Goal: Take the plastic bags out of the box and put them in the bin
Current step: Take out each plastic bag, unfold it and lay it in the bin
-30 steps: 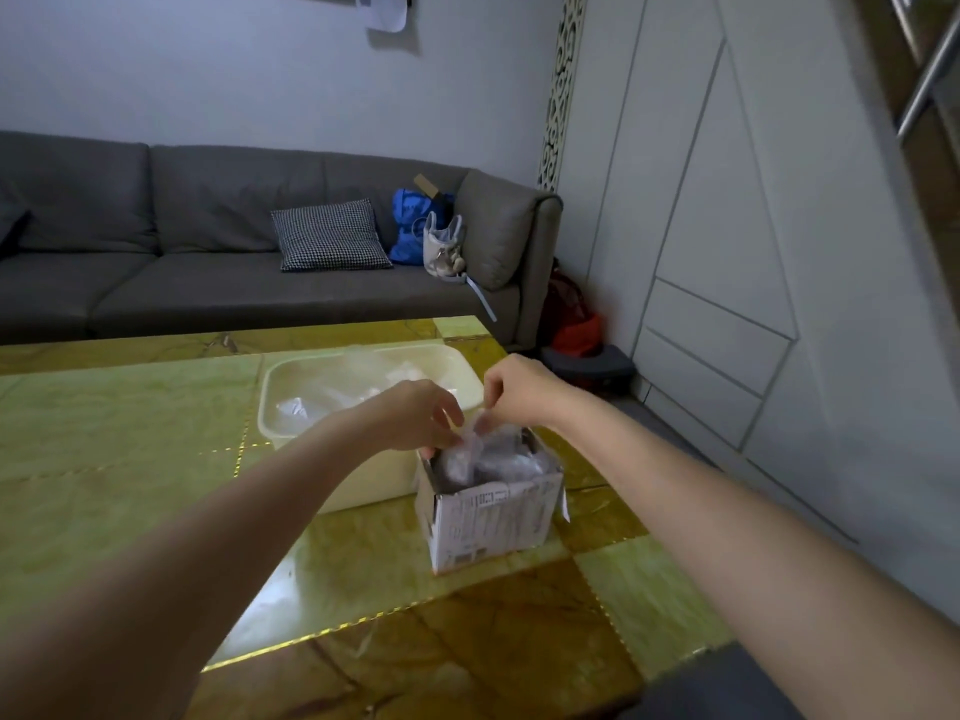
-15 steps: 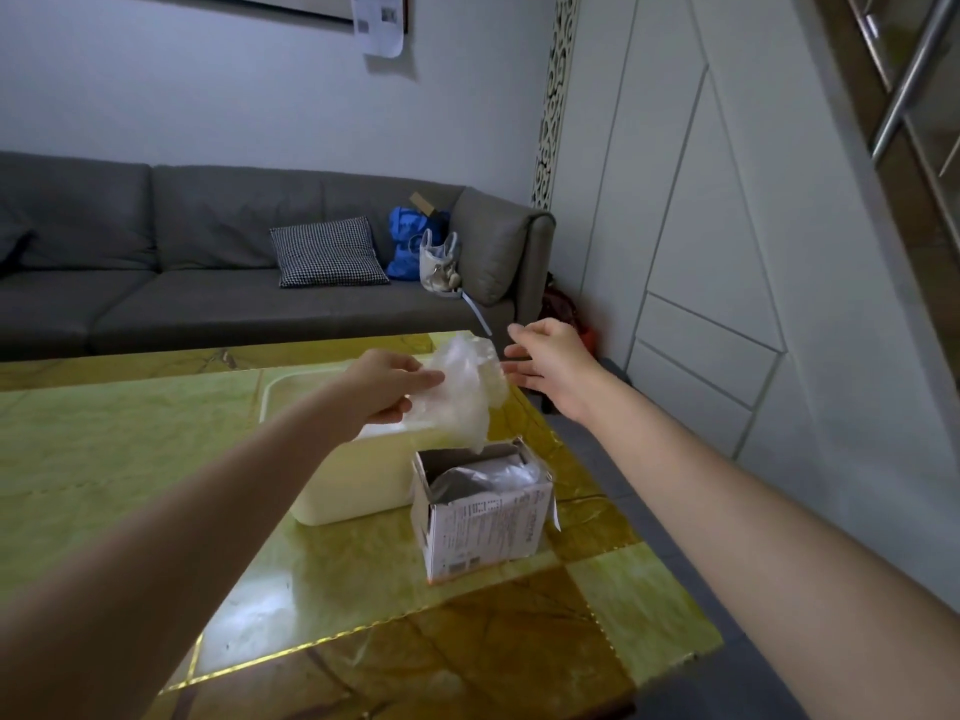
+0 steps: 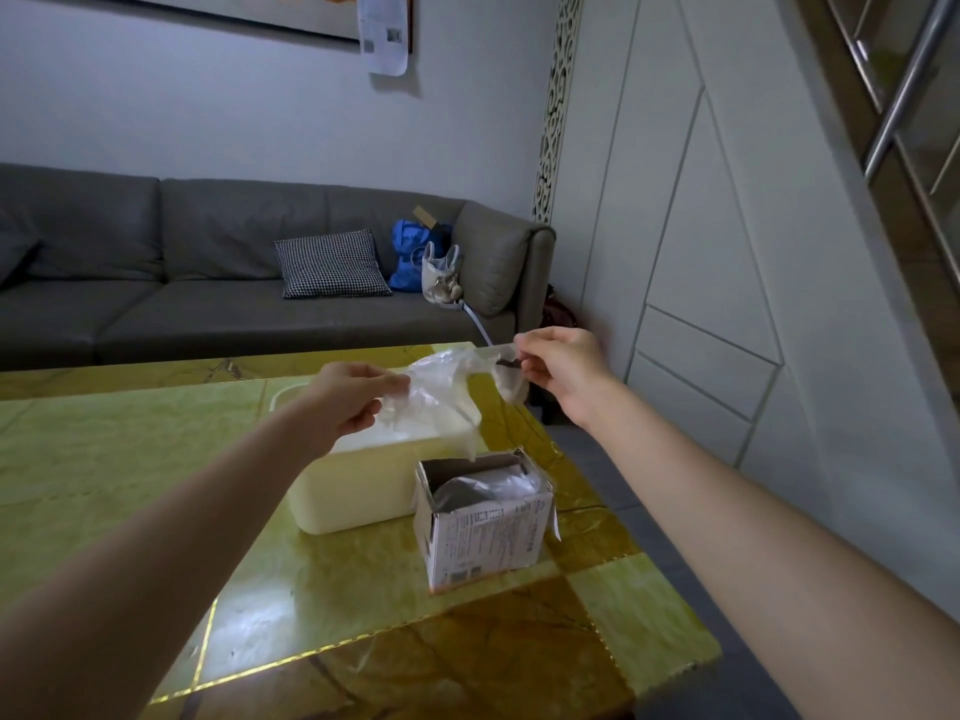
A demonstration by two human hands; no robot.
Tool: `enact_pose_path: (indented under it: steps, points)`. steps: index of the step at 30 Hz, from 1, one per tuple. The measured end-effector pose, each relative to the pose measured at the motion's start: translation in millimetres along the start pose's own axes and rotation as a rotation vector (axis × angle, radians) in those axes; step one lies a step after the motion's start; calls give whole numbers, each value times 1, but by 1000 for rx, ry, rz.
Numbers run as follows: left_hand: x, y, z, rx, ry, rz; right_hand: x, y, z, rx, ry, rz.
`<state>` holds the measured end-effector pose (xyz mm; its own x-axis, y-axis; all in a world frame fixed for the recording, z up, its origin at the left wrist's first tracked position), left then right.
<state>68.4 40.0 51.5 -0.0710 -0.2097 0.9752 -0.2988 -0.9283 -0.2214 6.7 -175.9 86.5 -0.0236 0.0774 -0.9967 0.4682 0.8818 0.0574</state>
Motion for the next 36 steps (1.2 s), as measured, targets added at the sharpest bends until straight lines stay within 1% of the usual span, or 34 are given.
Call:
enact_pose_path:
  steps: [1,3,4,5,7,9,11,13,14,15,16,17,18,19,21,22,23,25,27,28,29,30,32,34,36]
  points:
    - [-1,-2,0,16,-10,-26,-3,-5,1,18,-13,100]
    - [-4,-5,-2,69,-57,-102,-6,-10,3,-8,-19,306]
    - [-6,-5,-2,91,-80,-135,-7,-10,4,-32,-29,334]
    - [-8,-5,-2,100,-102,-147,-7,-7,4,-47,-47,274]
    - [-9,0,-3,88,-133,-141,-10,2,-3,-47,-125,-8]
    - [-11,7,-3,75,-159,-140,-20,17,-17,-46,-280,-271]
    - [-11,12,-4,63,-181,-146,-27,39,-29,-129,-432,-494]
    - [-11,16,-4,40,-199,-194,-19,65,-38,-270,-505,-827]
    - [-10,18,-5,28,-208,-225,-12,76,-40,-309,-539,-1001]
    - [-10,19,-5,15,-218,-251,-8,83,-41,-309,-586,-1128]
    - [-10,20,-5,6,-226,-264,-9,87,-41,-273,-640,-1184]
    - [-10,18,-4,7,-228,-268,-14,89,-41,-213,-694,-1171]
    - [-9,15,-3,23,-221,-267,-21,87,-38,-135,-714,-1106]
    - [-7,10,-3,55,-196,-254,-28,81,-34,-55,-686,-1004]
    - [3,-7,0,149,-60,-157,-35,64,-19,53,-523,-819]
    - [10,-14,2,163,50,-74,-34,57,-10,66,-424,-764]
    - [20,-17,3,133,170,7,-30,55,-4,49,-332,-754]
    - [37,-9,1,-3,356,161,-24,62,1,-45,-218,-751]
    - [43,12,0,-167,429,277,-17,80,1,-193,-141,-610]
    - [42,22,0,-220,432,296,-14,92,-1,-286,-84,-494]
    - [39,26,2,-222,429,301,-10,105,-3,-377,-31,-378]
    - [37,22,6,-158,431,301,-8,117,-4,-444,0,-278]
    - [34,-6,15,84,450,369,-11,131,-1,-505,2,-90]
    - [32,-42,20,305,460,530,-22,134,9,-502,-30,86]
    - [35,-71,19,456,485,729,-28,129,21,-473,-68,200]
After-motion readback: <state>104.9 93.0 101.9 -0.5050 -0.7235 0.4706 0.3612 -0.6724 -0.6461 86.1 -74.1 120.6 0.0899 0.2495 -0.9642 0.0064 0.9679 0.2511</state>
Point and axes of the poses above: each hand's wrist, its own z-axis towards the middle knuckle, its own y-axis out of the palm, x = y × z, the point moved 8 cm from there along z, towards the middle knuckle, and after that the axes turned 7 degrees about y, right-handed, at the moved point
